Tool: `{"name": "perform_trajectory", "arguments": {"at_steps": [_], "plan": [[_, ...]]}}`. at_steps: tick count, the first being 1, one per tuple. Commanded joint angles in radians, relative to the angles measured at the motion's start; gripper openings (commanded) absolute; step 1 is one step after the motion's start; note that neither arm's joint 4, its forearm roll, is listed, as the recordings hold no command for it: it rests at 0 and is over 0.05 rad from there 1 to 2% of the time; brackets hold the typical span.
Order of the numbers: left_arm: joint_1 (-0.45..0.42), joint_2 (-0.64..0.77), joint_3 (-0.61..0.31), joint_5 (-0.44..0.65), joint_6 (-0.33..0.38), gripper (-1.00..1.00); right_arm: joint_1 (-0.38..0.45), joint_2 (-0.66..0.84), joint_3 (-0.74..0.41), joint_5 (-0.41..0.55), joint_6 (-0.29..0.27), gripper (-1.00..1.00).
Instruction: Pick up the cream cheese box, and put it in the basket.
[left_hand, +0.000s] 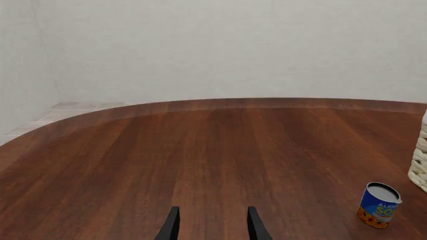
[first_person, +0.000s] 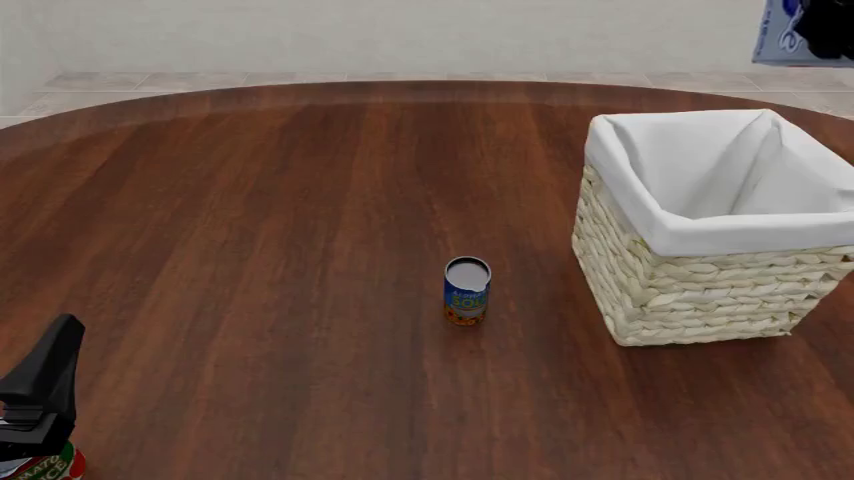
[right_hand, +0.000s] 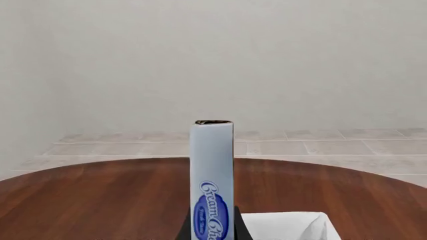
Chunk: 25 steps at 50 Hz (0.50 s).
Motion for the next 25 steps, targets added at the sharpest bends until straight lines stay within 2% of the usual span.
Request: {"name": "perform_trajectory", "arguments": {"at_steps": [1,25], "plan": [[0.000,0.000,0.000,0.000,0.000,1.00,-0.019,0.042,-0.003,-0.013,0.012,-1.00],[0.000,0.000,0.000,0.000,0.000,1.00,-0.096,0.131,-0.045,-0.018,0.014,-1.00]]}}
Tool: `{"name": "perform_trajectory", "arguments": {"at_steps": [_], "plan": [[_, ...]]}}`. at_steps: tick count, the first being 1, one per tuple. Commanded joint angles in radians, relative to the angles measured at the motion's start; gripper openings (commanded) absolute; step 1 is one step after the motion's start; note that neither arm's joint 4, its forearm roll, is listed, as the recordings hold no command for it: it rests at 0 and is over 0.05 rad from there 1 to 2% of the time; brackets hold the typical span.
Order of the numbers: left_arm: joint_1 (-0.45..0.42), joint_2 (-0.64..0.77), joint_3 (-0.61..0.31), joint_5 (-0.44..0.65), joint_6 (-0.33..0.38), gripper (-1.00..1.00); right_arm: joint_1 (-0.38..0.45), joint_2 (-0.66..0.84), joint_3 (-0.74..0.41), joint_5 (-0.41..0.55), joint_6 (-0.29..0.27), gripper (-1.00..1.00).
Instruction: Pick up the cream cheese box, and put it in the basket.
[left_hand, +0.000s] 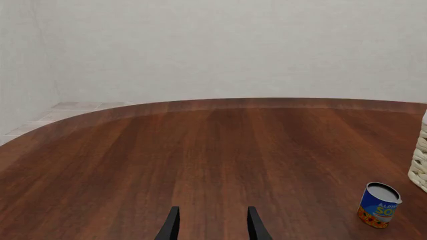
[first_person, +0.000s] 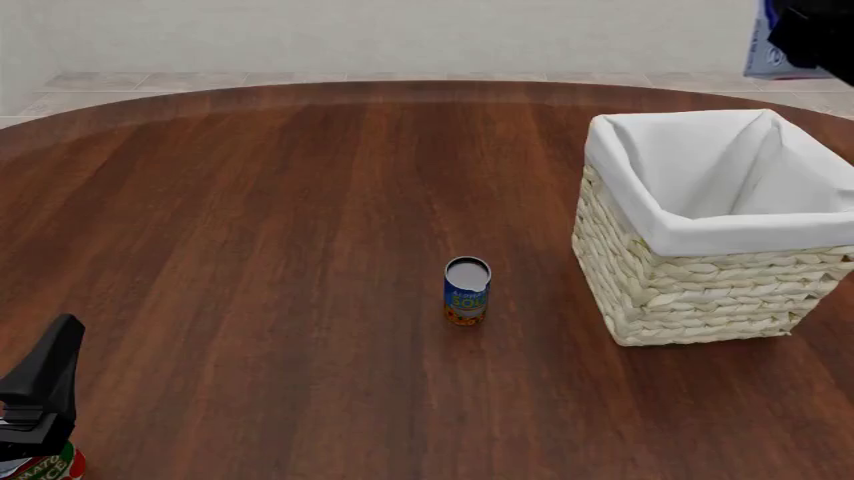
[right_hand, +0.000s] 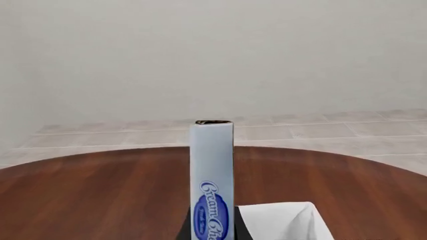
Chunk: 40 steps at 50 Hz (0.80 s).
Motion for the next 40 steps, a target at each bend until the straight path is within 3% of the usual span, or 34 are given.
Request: {"name": "perform_trajectory", "arguments": {"at_steps": [1,40], "plan": [[0.000,0.000,0.000,0.000,0.000,1.00,-0.040,0.032,-0.025,-0.007,0.012,-1.00],[0.000,0.000,0.000,0.000,0.000,1.00,-0.065,0.164,-0.099,0.054,-0.023,-1.00]]}}
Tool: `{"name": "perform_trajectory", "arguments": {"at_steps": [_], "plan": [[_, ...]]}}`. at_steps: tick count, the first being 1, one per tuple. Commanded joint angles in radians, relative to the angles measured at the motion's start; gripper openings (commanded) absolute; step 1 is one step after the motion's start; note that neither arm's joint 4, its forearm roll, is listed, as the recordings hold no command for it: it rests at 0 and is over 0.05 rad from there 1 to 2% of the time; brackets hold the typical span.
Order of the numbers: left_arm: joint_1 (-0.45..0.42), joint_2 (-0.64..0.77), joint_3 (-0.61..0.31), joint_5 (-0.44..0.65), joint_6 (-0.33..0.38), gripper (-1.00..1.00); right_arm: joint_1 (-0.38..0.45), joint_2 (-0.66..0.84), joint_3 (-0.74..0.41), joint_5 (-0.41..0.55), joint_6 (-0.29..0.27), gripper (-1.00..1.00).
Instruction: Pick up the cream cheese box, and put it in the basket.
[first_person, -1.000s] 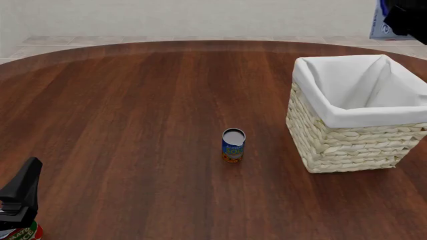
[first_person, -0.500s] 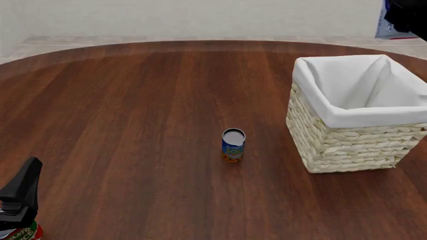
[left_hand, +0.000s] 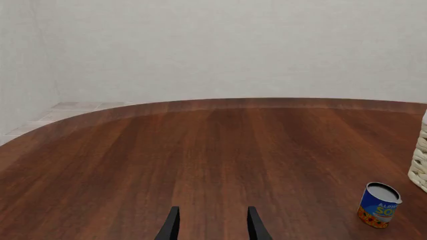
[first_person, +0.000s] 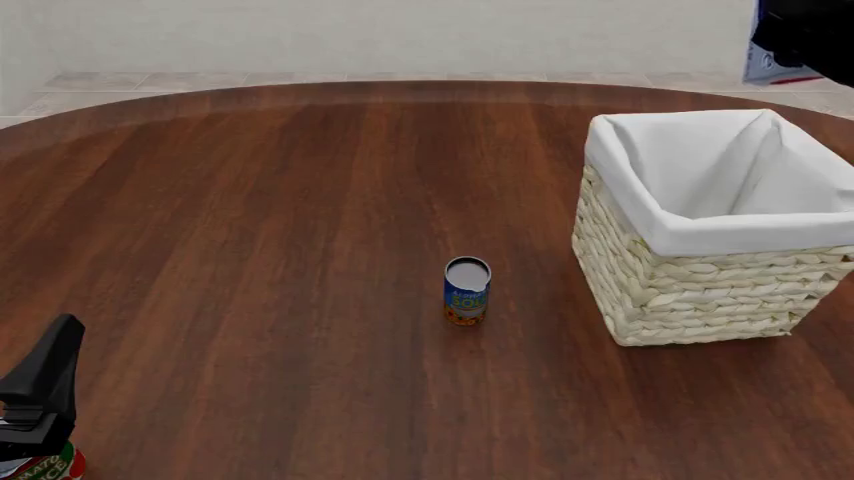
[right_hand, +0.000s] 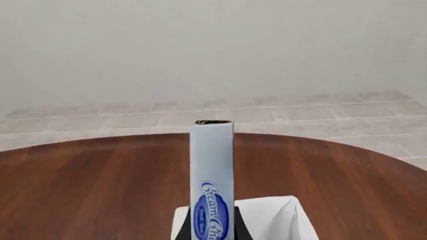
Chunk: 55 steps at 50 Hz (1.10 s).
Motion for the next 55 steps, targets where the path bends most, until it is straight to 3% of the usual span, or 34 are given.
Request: {"name": "perform_trajectory", "arguments": {"at_steps": [1,19,55], "plan": [[0.000,0.000,0.000,0.000,0.000,1.00,-0.003,0.041,-0.023,0.024,0.005,-1.00],[0.000,0.000,0.000,0.000,0.000,1.00,-0.029,0.028,-0.004,0.032,-0.001,-1.00],[0.000,0.000,0.000,0.000,0.000,1.00,-0.042,0.112,0.048,-0.067,0.006,-1.00]]}}
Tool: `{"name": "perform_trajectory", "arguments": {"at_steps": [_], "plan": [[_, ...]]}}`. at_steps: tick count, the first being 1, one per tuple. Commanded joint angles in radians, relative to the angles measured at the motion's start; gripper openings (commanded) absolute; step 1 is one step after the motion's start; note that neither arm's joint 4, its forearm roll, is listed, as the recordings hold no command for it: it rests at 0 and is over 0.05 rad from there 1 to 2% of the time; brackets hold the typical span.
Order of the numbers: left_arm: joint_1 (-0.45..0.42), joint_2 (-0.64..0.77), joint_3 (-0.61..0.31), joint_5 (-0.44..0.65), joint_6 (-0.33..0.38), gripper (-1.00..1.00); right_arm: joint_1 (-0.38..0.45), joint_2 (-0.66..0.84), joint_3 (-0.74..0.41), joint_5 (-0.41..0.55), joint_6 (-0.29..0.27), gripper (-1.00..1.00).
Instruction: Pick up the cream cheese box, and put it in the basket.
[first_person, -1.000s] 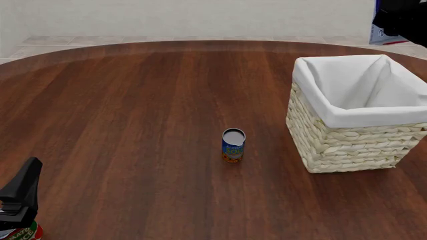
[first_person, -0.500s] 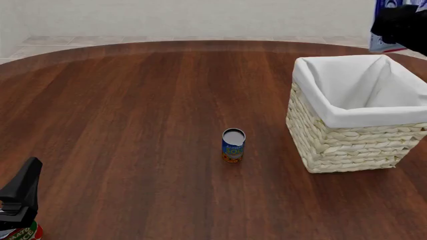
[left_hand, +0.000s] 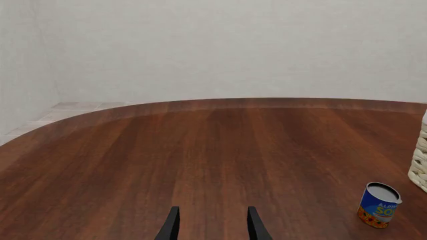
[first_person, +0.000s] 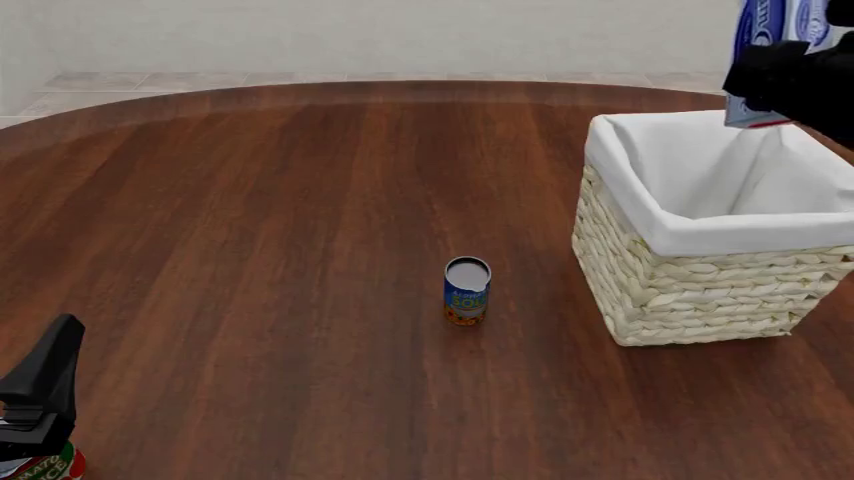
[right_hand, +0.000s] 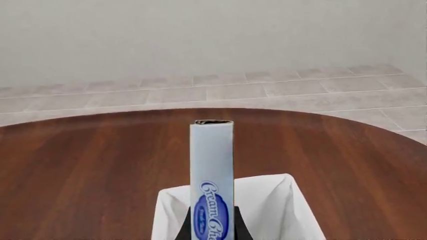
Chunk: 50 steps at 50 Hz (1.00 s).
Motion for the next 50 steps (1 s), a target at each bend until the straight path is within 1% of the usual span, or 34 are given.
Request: {"name": "perform_trajectory", "arguments": {"at_steps": [1,31,50], "plan": [[0.000,0.000,0.000,0.000,0.000,1.00,-0.007,0.019,-0.004,-0.024,0.011,-1.00],[0.000,0.000,0.000,0.000,0.000,1.00,0.005,0.094,-0.017,-0.075,0.006,-1.00],[0.000,0.000,0.000,0.000,0.000,1.00,0.005,0.108,-0.011,-0.093,0.009,-1.00]]}}
